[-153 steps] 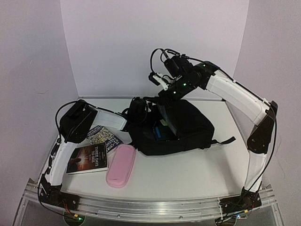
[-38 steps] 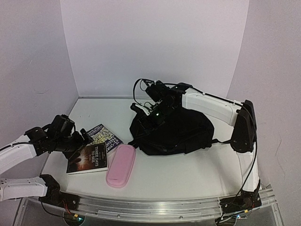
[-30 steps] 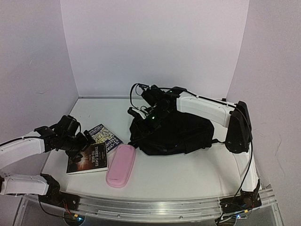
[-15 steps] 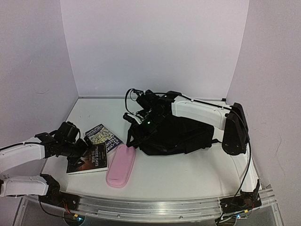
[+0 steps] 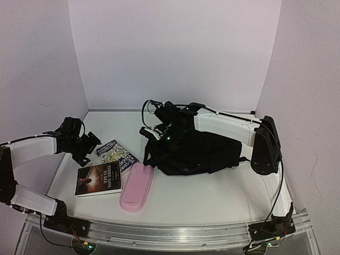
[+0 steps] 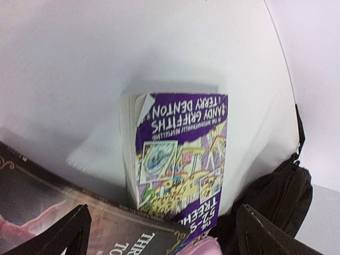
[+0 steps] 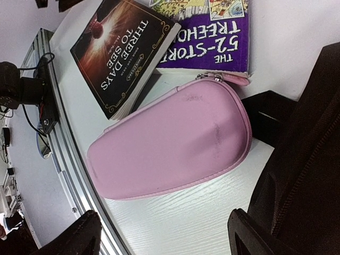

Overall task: Pack the student bag
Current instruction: Pick up the book from the center of the board.

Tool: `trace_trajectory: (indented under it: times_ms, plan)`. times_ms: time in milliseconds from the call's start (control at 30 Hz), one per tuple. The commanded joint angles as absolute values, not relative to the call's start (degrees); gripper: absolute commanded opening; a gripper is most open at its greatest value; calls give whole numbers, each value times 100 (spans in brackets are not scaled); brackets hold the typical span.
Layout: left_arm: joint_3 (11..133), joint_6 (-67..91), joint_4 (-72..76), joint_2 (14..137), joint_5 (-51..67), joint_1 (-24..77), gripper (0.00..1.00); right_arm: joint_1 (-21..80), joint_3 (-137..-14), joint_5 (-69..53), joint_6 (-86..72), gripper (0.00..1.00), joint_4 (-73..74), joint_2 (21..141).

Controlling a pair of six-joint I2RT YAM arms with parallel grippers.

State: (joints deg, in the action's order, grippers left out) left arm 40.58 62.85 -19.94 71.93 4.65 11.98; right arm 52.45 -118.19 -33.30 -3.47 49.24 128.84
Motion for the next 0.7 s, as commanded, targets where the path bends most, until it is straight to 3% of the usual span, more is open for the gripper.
trace_trajectory:
  times_ms: [0, 133, 433, 667]
  plan:
    - [4695, 5580, -1451, 7798, 770, 896, 91, 5253, -11703, -3256, -229, 82, 4869, 12644]
    - [4896, 5517, -1008, 8587, 1146, 633, 76, 5247, -11681, -3261, -216, 82, 4871, 12633]
    - [4986, 5586, -487, 9549, 1209, 624, 64, 5251, -11675, -3226, -154, 81, 4869, 12616]
    - [5073, 5486, -183, 9987, 1402, 623, 36, 5253, -11693, -3219, -151, 80, 4872, 12677]
